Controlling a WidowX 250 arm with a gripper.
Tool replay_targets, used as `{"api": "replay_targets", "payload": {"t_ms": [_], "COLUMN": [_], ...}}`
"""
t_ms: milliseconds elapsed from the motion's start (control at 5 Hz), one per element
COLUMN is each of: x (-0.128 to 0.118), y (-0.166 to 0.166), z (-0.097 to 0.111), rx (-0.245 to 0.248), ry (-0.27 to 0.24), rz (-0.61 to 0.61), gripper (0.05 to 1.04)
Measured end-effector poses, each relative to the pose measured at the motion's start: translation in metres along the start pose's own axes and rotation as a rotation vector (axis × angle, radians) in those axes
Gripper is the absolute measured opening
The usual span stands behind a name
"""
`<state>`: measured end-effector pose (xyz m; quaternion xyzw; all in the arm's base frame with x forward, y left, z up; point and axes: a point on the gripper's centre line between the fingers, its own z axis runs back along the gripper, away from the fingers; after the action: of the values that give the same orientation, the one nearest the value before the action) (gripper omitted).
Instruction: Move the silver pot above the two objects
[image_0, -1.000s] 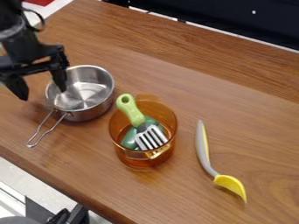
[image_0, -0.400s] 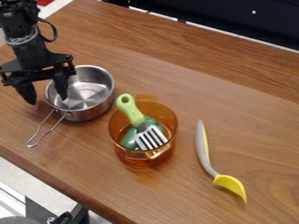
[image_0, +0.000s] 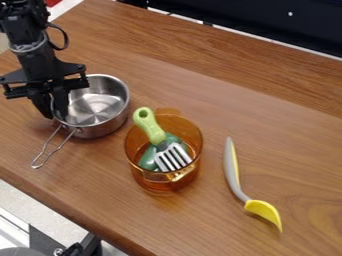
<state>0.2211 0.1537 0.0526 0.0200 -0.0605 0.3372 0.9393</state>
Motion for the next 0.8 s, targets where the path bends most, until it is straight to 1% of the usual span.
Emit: {"api": "replay_targets", "payload": {"t_ms": [200, 400, 600, 800], "x": [0.001, 0.006, 0.015, 0.03], "y": [-0.001, -0.002, -0.003, -0.01], "z": [0.0, 0.005, 0.013, 0.028], "rx": [0.011, 0.003, -0.006, -0.041], "ry": [-0.009, -0.008, 0.011, 0.021], "rz": [-0.002, 0.015, 0.06, 0.169], "gripper": [0.071, 0.062, 0.062, 0.062]}}
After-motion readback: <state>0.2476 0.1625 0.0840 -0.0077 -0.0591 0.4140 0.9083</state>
